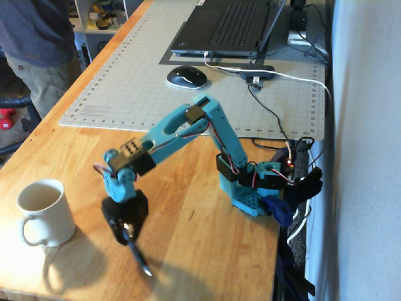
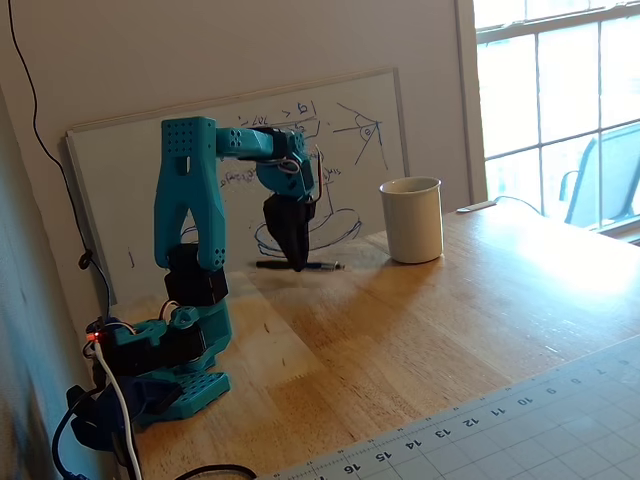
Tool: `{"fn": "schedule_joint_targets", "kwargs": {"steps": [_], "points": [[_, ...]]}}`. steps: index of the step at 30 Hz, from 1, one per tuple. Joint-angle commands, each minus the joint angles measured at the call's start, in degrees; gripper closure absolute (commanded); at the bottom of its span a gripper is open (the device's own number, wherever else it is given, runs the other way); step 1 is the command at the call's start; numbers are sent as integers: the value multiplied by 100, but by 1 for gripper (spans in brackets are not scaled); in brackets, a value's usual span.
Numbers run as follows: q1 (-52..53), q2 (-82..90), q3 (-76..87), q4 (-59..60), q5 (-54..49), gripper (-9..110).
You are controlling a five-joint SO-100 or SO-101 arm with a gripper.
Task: Grasp a pen and put it in a mug.
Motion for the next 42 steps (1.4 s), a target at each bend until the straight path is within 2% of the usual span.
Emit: {"fn": "schedule_joint_targets", "kwargs": {"steps": [1, 19, 24, 29, 42], "points": [[9, 817, -923, -53, 9, 102], [237, 782, -3674, -62, -88, 102], [606, 527, -4395, -554, -272, 102], [940, 334, -4755, -1011, -1811, 102], [1564, -44, -4843, -1459, -7629, 102]]}}
